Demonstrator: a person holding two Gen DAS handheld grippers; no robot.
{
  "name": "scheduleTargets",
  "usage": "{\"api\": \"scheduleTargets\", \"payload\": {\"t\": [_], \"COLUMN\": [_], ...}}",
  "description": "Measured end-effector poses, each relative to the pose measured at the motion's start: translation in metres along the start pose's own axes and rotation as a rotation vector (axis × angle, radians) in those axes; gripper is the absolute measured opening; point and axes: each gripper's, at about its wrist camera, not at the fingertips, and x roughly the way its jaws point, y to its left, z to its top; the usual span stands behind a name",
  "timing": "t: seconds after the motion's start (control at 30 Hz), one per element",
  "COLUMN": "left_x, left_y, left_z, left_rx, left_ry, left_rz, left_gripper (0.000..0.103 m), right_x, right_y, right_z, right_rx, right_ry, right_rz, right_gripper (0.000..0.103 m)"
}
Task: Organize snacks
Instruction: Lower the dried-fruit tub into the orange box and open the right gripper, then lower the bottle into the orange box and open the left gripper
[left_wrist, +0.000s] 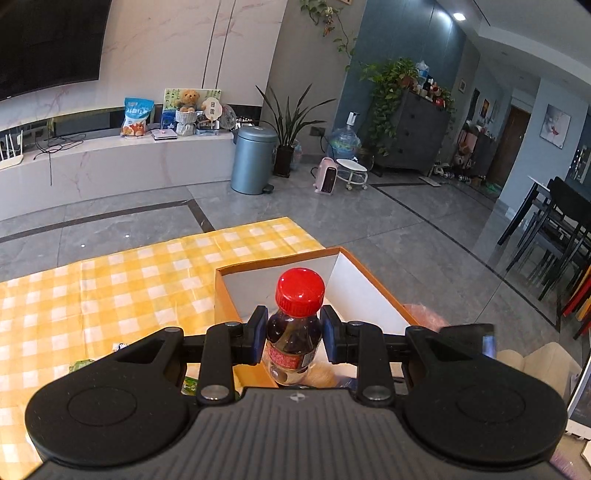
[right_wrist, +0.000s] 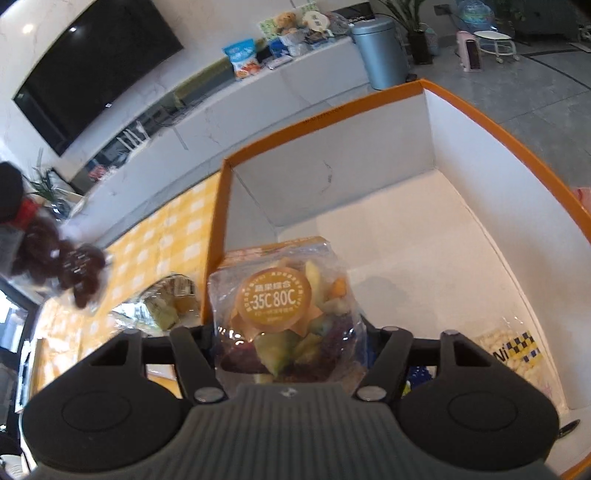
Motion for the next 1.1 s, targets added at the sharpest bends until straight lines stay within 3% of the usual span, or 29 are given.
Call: {"api": "scheduleTargets", "payload": {"t": [0.1, 0.2, 0.37, 0.5, 0.67, 0.77, 1.1], "left_x": [-0.001, 0.001, 0.016, 0.042, 0.083, 0.107, 0.149], "left_y": [-0.001, -0.004, -0.011, -0.018, -0.032, -0.035, -0.039], "left_z": [0.0, 0.001, 0.001, 0.0, -0.006, -0.013, -0.037], "left_rx": [0.009, 0.007, 0.007, -0.038, -0.025, -0.05, -0.112], "left_ry": [0.011, 0.029, 0.036, 0.083, 0.152, 0.208, 0.329], "left_rz": [0.02, 0.02, -0.016, -0.066, -0.094, -0.117, -0.166], "left_gripper": [0.034, 0.034, 0.034, 0.034, 0.034, 0.034, 0.034], "right_x": [-0.02, -0.046, -0.096, -0.114, -0.122, -0.123, -0.11], "right_y": [-0.007, -0.02, -0.027, -0.036, -0.06, -0.064, -0.07], "right_z": [-0.005, -0.008, -0.019, -0.029, -0.034, -0.035, -0.028], "right_rx": [-0.008, 0.048, 0.027, 0.026, 0.114, 0.164, 0.192], "right_ry": [-0.072, -0.174, -0.439, -0.543, -0.555, -0.566, -0.497], "right_rz": [0.012, 0.053, -0.113, -0.218, -0.203, -0.241, -0.219], "right_gripper": [0.093, 0.094, 0.096, 0.096, 0.096, 0.096, 0.093]}}
